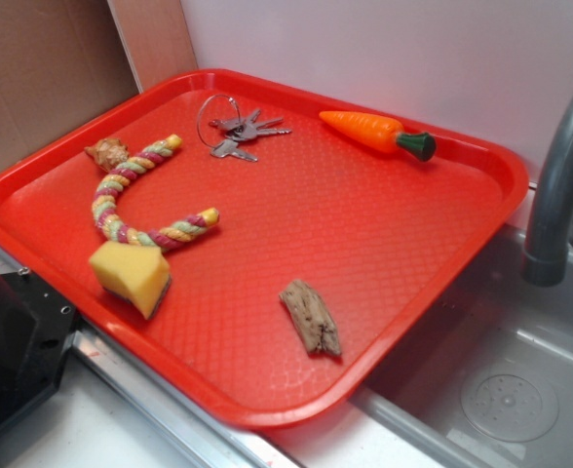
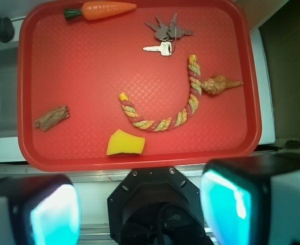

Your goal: Grab the shell.

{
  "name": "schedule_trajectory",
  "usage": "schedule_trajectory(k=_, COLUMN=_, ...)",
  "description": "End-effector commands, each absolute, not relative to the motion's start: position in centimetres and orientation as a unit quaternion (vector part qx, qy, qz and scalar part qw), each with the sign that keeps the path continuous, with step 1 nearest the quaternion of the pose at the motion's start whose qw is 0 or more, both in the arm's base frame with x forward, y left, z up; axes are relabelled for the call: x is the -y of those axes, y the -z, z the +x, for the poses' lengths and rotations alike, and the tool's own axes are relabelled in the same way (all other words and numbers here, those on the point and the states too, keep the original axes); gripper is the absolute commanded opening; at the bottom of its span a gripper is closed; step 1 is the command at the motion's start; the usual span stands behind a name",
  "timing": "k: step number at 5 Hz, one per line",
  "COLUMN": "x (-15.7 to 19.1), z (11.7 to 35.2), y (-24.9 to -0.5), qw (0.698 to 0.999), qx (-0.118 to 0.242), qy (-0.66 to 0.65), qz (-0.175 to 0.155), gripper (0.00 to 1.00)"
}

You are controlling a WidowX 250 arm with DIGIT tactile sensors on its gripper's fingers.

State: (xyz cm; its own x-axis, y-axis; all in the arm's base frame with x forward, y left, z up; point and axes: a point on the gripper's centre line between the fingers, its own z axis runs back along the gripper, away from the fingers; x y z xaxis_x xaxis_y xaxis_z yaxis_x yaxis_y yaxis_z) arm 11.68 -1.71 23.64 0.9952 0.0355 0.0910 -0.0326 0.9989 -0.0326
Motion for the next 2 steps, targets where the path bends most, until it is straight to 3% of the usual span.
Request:
schedule_trajectory(k=1, x=1.7, z=11.7, y=-23.6, qw=0.999, qx=0.046, qy=-0.017, qz=-0.016, gripper=1.0)
schedule_trajectory(k=2, x=-2.8, z=15.9, y=-18.6, qw=0.99, qx=0.023, qy=-0.137, qz=0.034, gripper=1.0)
